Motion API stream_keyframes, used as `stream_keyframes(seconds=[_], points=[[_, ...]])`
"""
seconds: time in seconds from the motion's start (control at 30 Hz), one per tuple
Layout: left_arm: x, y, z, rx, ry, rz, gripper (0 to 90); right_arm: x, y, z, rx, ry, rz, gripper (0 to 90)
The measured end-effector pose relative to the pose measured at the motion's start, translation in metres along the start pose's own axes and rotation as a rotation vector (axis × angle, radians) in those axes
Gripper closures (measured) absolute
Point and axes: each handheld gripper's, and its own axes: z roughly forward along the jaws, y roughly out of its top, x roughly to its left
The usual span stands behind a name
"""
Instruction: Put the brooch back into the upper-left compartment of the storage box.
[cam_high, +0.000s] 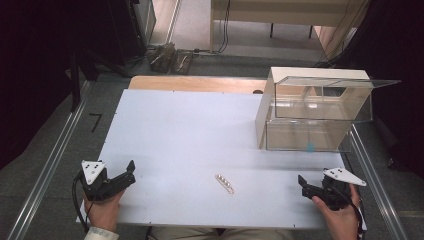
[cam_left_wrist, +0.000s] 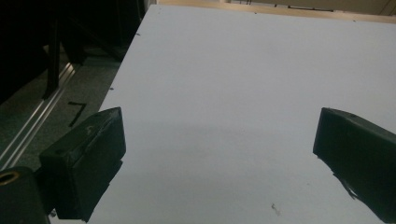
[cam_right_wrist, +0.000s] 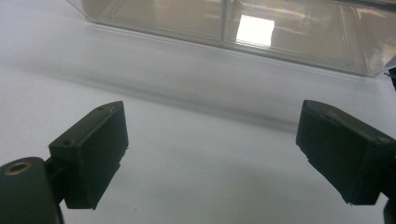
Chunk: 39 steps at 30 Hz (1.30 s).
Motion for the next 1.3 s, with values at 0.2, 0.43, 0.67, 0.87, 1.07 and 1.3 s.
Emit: stream_keyframes(seconds=[0.2,0.43,0.67,0.87,1.07,1.3], points=[[0.000,0.000,0.000,0.000,-0.001,-0.001,1.6,0.001,0.000,0.001,0.004,0.012,0.000,8.2],[-0.001,0.000,0.000,0.000,-0.001,-0.001,1.6,0.007,0.002,0.003,0.008,0.038,-0.009,9.4],[0.000,0.000,0.001,0.000,-0.002,0.000,1.6,0.015,0.003,0.006,0.018,0.067,-0.034,9.6],[-0.001,0.000,0.001,0.002,-0.003,0.000,1.6,0.019,0.004,0.007,0.020,0.083,-0.038,10.1],[-0.001,0.000,0.001,0.005,-0.003,0.003,1.6,0.024,0.005,0.009,0.033,0.095,-0.050,10.6],[-0.002,-0.001,0.002,0.006,-0.004,0.002,1.6,0.029,0.006,0.011,0.038,0.104,-0.061,10.8]])
